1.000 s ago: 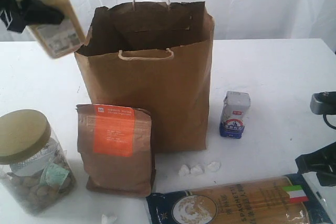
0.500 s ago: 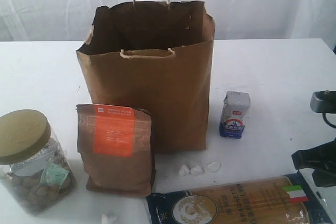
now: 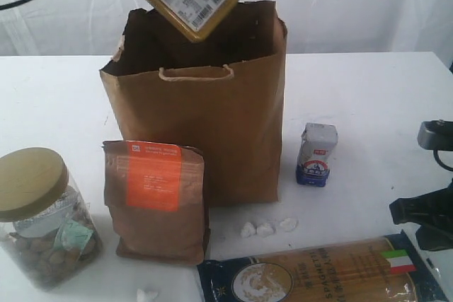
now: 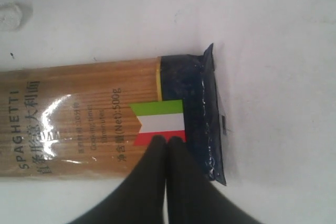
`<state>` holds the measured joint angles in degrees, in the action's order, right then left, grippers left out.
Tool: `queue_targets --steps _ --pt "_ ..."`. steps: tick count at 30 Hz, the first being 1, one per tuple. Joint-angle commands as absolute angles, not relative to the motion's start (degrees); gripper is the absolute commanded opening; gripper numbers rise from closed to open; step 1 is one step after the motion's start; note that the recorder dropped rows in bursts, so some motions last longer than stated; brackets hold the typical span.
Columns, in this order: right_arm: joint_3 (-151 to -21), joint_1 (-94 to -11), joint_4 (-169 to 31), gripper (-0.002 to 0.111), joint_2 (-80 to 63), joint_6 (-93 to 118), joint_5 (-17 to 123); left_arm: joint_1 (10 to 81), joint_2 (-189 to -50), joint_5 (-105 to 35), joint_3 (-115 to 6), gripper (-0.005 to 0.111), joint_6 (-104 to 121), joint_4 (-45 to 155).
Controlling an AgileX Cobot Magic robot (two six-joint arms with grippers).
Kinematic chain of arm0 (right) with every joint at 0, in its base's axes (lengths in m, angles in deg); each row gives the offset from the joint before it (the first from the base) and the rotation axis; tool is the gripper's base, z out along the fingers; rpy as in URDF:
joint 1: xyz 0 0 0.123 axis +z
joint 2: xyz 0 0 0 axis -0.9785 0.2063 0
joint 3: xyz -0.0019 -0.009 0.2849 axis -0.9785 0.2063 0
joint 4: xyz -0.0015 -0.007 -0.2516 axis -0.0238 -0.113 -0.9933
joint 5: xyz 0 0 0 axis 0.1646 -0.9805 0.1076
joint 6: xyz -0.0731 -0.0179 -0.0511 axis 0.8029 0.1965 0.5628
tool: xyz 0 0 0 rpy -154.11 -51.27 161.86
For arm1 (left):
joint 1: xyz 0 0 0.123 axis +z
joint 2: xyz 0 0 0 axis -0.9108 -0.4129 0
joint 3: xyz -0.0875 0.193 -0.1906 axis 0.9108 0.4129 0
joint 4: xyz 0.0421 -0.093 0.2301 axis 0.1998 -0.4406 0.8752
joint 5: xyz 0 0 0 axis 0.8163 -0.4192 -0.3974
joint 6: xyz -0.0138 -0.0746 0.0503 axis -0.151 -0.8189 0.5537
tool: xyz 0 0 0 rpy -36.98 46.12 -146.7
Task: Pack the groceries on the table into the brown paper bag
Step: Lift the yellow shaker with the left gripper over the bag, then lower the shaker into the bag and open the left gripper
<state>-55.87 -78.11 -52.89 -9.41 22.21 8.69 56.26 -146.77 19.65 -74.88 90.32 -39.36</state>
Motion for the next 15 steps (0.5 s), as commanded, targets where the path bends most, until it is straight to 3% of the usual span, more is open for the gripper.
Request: queue_targets --steps 1,15 --pt "-55.5 -78.6 -52.7 0.000 -9.9 22.0 8.3 53.4 -148.0 20.7 -75.0 0.000 90.3 -44.7" --pt "-55.5 -78.6 -52.7 0.000 -9.9 22.0 8.3 45.3 -150.0 9.2 -75.0 0.000 99.2 -44.7"
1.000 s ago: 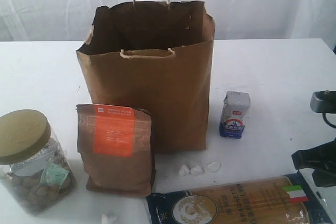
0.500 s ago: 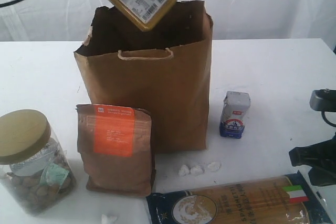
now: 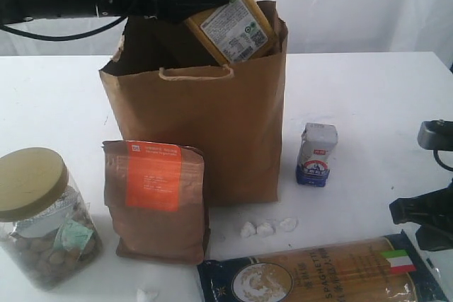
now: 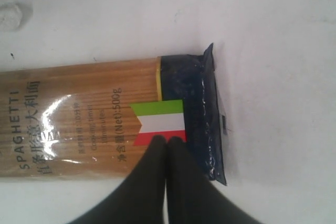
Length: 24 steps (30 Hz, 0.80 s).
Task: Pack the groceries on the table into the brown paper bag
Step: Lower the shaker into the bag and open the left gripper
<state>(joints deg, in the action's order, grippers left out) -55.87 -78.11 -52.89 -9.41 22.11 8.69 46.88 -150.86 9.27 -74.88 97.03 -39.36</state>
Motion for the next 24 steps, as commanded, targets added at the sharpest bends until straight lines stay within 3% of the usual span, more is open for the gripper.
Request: queue_targets --steps 1,13,24 --pt "-55.5 -78.6 -52.7 0.000 -9.9 22.0 8.3 44.8 -150.1 9.4 -75.0 0.000 99.0 -44.7" --pt "-55.5 -78.6 -52.3 0.000 -9.9 22.0 8.0 43.1 -152.7 5.3 -75.0 0.001 99.0 -44.7" --pt "-55.5 -78.6 -52.3 0.000 -9.9 22.0 8.2 43.1 -152.7 8.8 -75.0 0.058 97.8 -40.2"
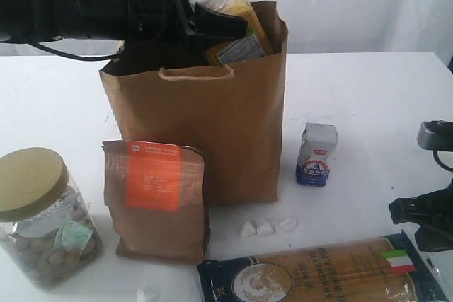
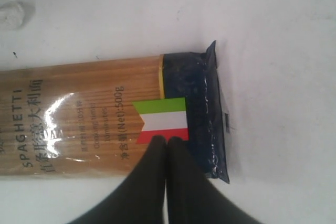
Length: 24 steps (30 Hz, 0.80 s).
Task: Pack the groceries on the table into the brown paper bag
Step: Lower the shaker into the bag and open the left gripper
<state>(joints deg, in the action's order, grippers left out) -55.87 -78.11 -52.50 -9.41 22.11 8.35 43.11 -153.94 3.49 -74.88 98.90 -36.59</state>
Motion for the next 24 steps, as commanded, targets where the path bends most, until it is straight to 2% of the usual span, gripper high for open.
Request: queue_targets --steps 1,7,11,24 --pt "-55.5 -78.6 -52.3 0.000 -9.9 22.0 8.2 43.1 -152.7 9.8 -75.0 0.061 97.1 -40.1" --pt "-55.5 -78.6 -52.3 0.000 -9.9 22.0 8.1 43.1 -152.7 13.1 -75.0 0.067 92.2 -27.0" --pt "-55.5 -78.6 -52.3 0.000 -9.9 22.0 8.1 43.1 -152.7 9.1 -75.0 0.074 85.1 -20.6" --pt "-55.5 -78.6 -50.6 0.000 -9.9 22.0 7.1 43.1 -150.1 -0.9 -75.1 0.075 89.1 -25.2"
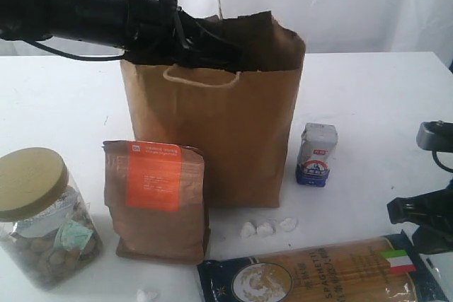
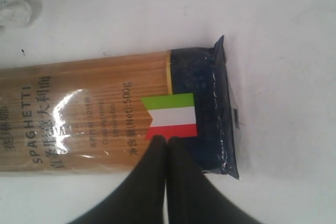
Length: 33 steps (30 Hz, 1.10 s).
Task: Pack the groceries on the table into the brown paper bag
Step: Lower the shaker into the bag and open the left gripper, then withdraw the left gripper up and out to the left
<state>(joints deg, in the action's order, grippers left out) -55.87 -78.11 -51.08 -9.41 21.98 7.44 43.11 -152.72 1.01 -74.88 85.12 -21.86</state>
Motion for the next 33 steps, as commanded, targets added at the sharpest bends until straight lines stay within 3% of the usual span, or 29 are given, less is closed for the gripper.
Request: queue_targets --steps 1,5,17,21,27,33 --pt "-55.5 -78.6 -50.5 0.000 -9.9 22.0 7.1 43.1 -148.7 -1.7 -75.1 0.075 91.0 -25.3" --pt "-55.5 -78.6 -49.3 0.000 -9.9 22.2 7.1 43.1 -143.1 -5.6 -75.1 0.075 96.5 -25.4" --pt "-55.5 -78.6 -48.7 0.000 -9.9 22.6 7.0 46.5 -134.3 -35.9 -75.1 0.074 95.2 -22.3" --pt "-55.5 -78.6 -48.7 0.000 -9.9 23.8 7.0 49.2 -132.6 -42.1 -75.0 0.052 94.8 -22.5" --pt "-55.5 -78.6 -48.7 0.000 -9.9 25.5 7.0 55.0 -131.6 -42.9 -74.7 0.000 95.0 -28.7" --pt "-55.1 -78.6 -49.0 0.000 -9.9 28.5 7.9 60.2 -129.0 -43.6 -64.9 0.000 96.4 -29.8"
